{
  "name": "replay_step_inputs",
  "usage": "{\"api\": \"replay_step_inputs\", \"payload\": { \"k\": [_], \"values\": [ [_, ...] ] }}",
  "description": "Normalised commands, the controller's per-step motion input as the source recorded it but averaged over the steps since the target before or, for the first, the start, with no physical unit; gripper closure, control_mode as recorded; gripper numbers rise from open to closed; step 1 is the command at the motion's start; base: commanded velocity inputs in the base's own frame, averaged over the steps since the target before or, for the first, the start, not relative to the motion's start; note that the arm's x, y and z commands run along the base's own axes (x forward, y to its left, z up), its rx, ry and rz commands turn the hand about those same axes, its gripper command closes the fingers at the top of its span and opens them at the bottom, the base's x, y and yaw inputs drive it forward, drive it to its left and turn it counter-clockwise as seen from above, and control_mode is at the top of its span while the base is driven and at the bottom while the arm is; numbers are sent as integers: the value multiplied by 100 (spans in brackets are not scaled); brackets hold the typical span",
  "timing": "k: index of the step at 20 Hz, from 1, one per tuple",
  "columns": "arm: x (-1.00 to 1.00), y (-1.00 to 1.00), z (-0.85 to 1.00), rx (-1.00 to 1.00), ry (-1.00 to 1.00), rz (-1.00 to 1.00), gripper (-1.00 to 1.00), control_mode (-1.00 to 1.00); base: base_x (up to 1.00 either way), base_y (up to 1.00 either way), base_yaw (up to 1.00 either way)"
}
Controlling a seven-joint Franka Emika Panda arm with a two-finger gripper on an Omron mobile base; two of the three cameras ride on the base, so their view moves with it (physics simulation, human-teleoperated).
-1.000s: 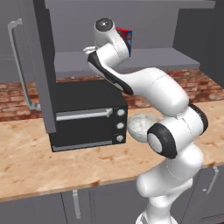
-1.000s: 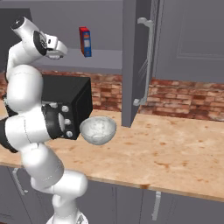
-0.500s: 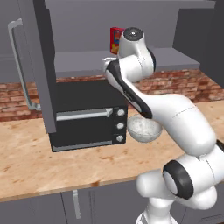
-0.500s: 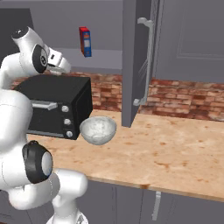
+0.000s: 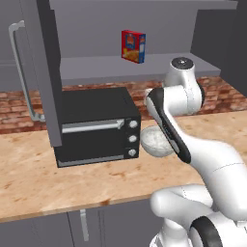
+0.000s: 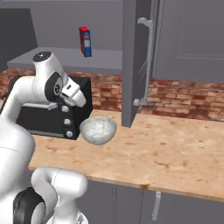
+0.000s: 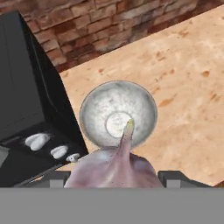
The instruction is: Pick the garlic from the cabinet and place it in the bowl. Then pick the bowl and place it in the sink. Then turn on the sink facuet.
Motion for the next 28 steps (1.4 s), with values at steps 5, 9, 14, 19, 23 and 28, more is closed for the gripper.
{"api": "replay_step_inputs", "payload": {
  "k": [5,9,14,19,23,28],
  "values": [
    [58,-50,-99,7,28,-16,100,-100,0,0,0],
    [87,-23,-72,15,24,-3,100,-100,0,0,0],
    [49,-28,-73,11,27,-1,100,-100,0,0,0],
    [61,-13,-64,3,19,-3,100,-100,0,0,0],
    [48,-1,-65,0,16,-2,100,-100,0,0,0],
    [37,0,-60,0,13,0,100,-100,0,0,0]
  ]
}}
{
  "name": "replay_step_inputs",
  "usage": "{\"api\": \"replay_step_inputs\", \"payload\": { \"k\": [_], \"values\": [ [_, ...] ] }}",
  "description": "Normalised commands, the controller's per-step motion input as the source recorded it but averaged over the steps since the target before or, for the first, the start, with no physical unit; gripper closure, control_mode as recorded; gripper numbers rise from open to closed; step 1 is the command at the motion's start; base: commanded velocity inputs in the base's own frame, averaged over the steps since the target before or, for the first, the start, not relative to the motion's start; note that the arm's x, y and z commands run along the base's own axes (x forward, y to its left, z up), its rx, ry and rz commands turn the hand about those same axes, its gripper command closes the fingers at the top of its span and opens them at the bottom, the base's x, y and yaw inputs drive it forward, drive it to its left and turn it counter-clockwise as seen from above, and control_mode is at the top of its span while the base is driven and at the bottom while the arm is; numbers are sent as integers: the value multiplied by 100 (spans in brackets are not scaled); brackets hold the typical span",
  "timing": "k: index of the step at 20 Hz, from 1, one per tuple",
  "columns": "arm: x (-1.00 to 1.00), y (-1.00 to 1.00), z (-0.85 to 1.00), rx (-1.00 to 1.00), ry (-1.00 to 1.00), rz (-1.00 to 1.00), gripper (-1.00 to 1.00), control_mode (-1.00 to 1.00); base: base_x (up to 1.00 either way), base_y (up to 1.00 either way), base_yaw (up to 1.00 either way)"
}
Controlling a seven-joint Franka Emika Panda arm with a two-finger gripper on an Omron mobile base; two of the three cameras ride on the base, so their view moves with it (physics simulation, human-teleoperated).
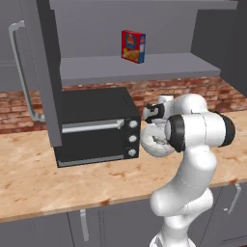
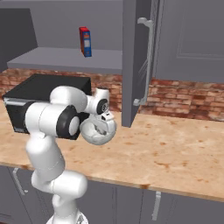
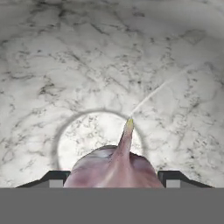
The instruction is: Pick the garlic from the cabinet and place it in the bowl. Then pick the bowl and place it in the sink. Then turn on the sink facuet.
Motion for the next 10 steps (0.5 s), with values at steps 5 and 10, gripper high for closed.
{"api": "replay_step_inputs", "payload": {
  "k": [5,10],
  "values": [
    [7,0,-34,0,1,0,-100,-100,0,0,0],
    [-22,0,-1,0,-11,0,-100,-100,0,0,0]
  ]
}}
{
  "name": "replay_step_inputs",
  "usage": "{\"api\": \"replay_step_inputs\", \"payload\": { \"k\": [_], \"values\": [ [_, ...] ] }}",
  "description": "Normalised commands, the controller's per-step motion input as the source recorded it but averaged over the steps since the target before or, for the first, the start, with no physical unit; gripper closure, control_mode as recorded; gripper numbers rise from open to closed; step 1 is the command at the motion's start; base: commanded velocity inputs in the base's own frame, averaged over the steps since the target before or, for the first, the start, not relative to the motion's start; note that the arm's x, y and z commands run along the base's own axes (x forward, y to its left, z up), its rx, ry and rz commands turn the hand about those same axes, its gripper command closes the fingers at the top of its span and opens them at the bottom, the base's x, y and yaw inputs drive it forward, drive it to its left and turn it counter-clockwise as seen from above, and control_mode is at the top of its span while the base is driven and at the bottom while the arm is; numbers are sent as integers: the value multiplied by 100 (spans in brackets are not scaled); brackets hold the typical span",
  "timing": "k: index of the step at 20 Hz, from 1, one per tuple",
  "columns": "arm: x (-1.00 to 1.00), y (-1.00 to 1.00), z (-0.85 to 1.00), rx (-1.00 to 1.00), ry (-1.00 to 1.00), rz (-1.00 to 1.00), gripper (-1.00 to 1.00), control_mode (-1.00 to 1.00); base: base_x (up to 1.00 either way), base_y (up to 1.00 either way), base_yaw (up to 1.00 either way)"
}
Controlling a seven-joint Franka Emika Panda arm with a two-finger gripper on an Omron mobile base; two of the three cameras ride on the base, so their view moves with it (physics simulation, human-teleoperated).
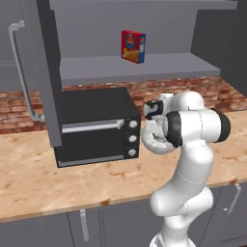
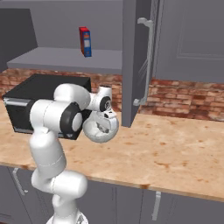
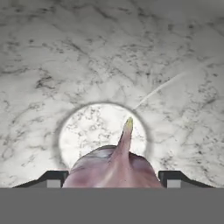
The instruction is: Pick the garlic from the cabinet and place it in the bowl. Then pick the bowl and place it in the sink. Then turn on the sink facuet.
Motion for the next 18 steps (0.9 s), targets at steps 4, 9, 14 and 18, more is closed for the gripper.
{"api": "replay_step_inputs", "payload": {
  "k": [4,9,14,18],
  "values": [
    [-61,0,25,0,-20,0,-100,-100,0,0,0],
    [-59,0,41,0,-21,0,-100,-100,0,0,0],
    [-50,-3,60,0,-23,0,-100,-100,0,0,0],
    [-84,-44,27,2,-5,-8,-100,-100,0,0,0]
  ]
}}
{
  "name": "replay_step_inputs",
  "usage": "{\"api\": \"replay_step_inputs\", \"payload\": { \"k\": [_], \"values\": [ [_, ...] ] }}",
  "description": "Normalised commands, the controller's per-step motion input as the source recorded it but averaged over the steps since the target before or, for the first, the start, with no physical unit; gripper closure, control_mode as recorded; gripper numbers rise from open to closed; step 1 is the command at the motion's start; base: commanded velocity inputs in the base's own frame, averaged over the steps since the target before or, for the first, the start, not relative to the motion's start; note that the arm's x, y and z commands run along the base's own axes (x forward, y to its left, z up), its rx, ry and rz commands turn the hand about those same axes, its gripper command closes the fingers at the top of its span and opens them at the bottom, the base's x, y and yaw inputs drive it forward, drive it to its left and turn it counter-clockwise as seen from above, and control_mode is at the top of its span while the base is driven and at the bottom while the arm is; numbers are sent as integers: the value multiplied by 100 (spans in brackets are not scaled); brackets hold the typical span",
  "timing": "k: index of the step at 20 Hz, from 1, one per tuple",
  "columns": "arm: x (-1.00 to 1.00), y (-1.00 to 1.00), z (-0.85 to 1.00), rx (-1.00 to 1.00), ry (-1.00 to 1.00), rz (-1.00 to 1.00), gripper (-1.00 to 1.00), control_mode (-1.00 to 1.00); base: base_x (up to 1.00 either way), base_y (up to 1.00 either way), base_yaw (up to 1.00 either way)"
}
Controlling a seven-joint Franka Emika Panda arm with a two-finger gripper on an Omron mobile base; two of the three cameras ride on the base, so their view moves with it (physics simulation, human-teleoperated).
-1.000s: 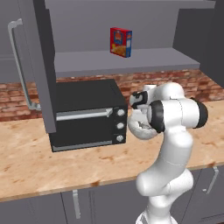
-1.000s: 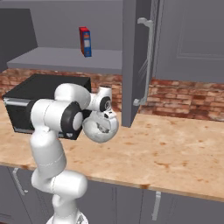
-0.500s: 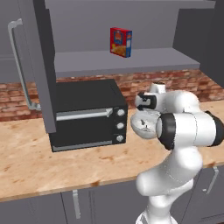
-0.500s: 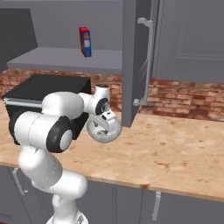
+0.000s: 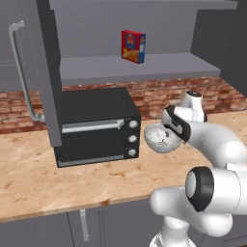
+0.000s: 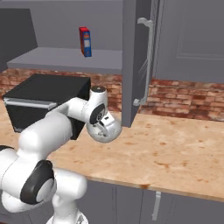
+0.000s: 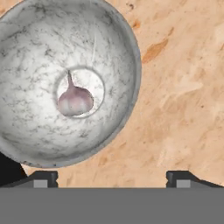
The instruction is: Pick the garlic from the cabinet and place it in the bowl. Then pick the bowl and place it in the sink. Then turn on the sink facuet.
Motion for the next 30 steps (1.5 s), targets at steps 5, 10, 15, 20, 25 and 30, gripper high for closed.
{"api": "replay_step_inputs", "payload": {
  "k": [5,10,15,20,25,30],
  "values": [
    [-37,-39,-11,3,0,-6,-100,-100,0,0,0],
    [45,-4,-24,2,0,0,-100,-100,0,0,0],
    [16,-1,4,10,-1,0,-100,-100,0,0,0],
    [38,-1,-23,8,0,-1,-100,-100,0,0,0],
    [44,-3,-28,4,0,-2,-100,-100,0,0,0],
    [20,-3,-12,4,0,-3,-100,-100,0,0,0]
  ]
}}
